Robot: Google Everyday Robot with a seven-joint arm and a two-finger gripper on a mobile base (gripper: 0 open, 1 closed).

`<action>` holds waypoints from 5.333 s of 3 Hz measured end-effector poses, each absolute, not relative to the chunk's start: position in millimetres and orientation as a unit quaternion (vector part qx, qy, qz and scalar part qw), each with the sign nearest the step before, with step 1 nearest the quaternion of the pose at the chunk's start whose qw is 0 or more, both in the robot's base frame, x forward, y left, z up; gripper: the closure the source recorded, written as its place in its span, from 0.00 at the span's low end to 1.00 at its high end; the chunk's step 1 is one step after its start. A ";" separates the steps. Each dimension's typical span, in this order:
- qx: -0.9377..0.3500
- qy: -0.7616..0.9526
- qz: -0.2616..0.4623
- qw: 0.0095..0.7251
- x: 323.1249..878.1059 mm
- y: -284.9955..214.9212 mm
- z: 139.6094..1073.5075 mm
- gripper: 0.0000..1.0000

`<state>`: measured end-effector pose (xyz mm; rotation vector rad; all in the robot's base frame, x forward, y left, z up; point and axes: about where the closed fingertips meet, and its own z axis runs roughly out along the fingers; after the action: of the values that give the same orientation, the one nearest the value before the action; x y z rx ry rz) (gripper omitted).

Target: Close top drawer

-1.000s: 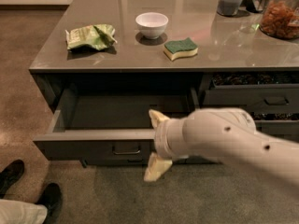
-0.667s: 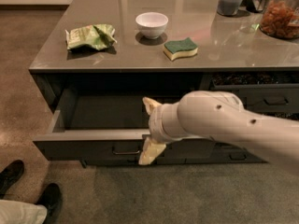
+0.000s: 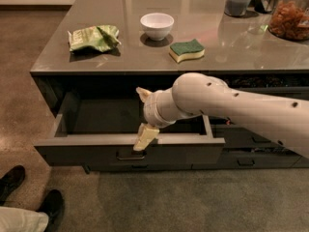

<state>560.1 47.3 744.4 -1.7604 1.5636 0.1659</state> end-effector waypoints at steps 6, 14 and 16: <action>-0.686 0.613 0.128 0.371 599.8 75.1 709.5 0.09; -0.661 0.638 0.140 0.370 645.9 66.3 692.1 0.88; -0.606 0.670 0.070 0.423 645.6 42.2 724.2 1.00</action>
Offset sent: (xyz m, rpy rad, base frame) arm 0.0262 0.0290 -0.0405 0.0757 0.0804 0.0378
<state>645.6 42.2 724.2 -1.5165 1.6783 0.1754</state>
